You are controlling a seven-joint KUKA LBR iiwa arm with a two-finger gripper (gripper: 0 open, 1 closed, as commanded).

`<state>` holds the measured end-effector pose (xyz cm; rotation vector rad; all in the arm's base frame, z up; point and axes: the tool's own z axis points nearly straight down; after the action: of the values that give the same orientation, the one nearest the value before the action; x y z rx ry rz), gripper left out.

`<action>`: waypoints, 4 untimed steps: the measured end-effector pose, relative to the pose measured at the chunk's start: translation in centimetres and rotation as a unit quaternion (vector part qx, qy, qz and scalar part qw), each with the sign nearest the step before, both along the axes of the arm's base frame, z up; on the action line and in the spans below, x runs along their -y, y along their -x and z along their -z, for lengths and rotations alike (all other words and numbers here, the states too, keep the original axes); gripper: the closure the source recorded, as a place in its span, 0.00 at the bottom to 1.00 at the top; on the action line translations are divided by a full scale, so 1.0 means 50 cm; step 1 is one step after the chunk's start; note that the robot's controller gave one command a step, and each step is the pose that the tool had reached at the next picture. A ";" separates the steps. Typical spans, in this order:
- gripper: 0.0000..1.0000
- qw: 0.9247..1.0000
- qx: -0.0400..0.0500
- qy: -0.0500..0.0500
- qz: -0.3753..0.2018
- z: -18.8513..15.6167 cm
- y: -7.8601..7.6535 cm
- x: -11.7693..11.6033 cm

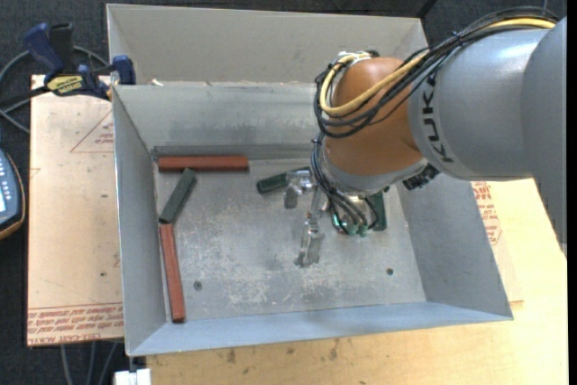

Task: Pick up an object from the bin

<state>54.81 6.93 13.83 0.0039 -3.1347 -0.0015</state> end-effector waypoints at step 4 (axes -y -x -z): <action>0.00 0.828 0.003 0.001 -0.560 0.137 -0.182 -0.353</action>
Offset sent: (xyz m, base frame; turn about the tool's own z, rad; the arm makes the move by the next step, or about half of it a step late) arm 0.0115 0.0621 -0.0206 -0.2266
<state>63.92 24.59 6.96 1.7633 -2.6005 0.0064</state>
